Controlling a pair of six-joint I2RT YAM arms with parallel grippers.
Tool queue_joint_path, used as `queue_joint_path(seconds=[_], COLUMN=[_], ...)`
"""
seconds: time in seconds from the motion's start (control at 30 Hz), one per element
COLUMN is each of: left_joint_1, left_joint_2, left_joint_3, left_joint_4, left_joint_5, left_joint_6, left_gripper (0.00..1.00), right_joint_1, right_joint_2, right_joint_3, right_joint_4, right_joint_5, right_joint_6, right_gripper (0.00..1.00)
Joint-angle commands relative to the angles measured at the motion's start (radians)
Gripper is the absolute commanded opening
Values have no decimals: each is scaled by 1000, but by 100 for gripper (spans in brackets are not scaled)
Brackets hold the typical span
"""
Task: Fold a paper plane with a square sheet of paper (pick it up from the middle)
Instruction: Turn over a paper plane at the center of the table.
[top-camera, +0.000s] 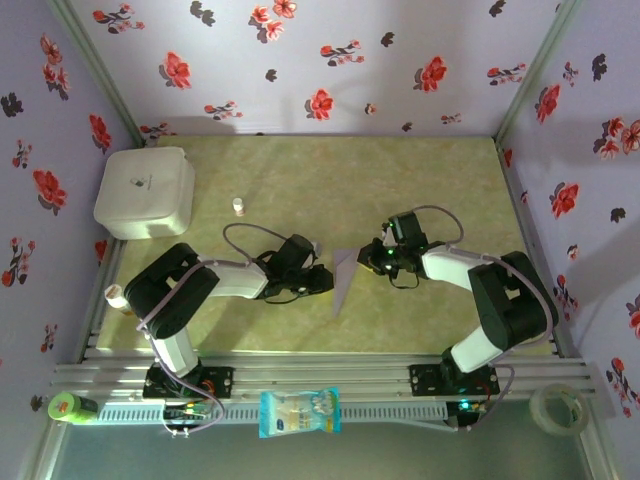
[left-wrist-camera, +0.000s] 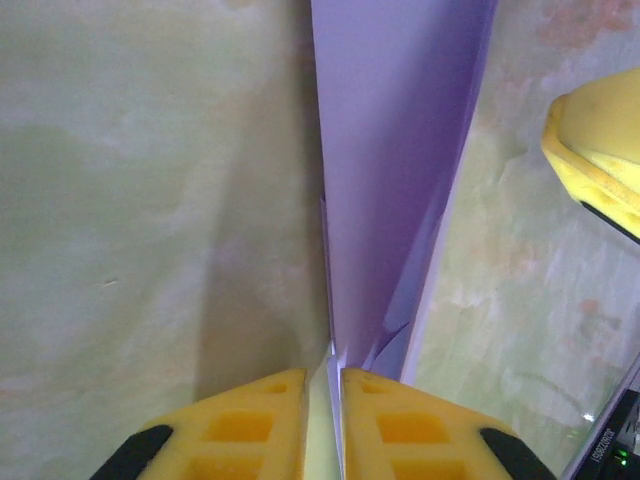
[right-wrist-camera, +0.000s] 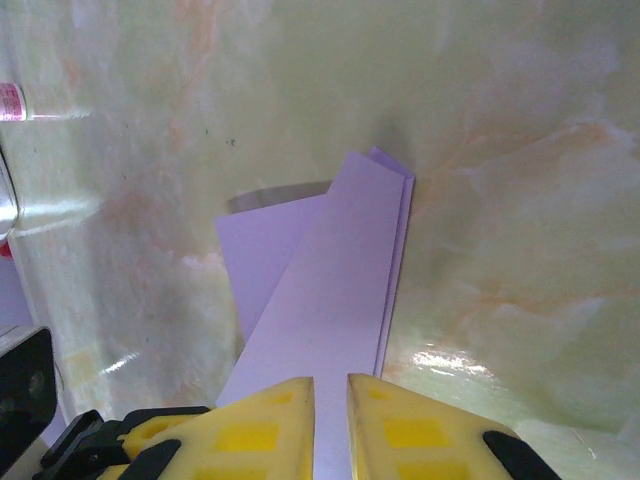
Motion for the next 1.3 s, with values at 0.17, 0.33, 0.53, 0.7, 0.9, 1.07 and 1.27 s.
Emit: queue_joint_path(seconds=[0.17, 0.33, 0.53, 0.7, 0.9, 1.07, 1.27], left_joint_1=[2, 3, 1, 1, 0, 0, -2], left_joint_2=[18, 14, 11, 8, -23, -10, -7], left_joint_3=[7, -4, -21, -31, -42, -29, -27], left_joint_4=[37, 53, 66, 77, 58, 59, 65], left_joint_5=[30, 29, 29, 29, -30, -47, -99], left_joint_6=[8, -2, -8, -12, -13, -15, -32], left_gripper=[17, 17, 19, 22, 24, 26, 27], right_joint_1=[13, 15, 19, 20, 23, 27, 27], right_joint_2=[39, 52, 64, 82, 91, 92, 94], right_joint_3=[-12, -17, -16, -14, -17, -16, -17], right_joint_4=[14, 12, 14, 16, 21, 28, 32], right_joint_5=[-12, -4, -4, -5, -6, -7, -11], right_joint_6=[13, 11, 13, 11, 12, 17, 16], right_gripper=[15, 15, 15, 15, 15, 15, 15])
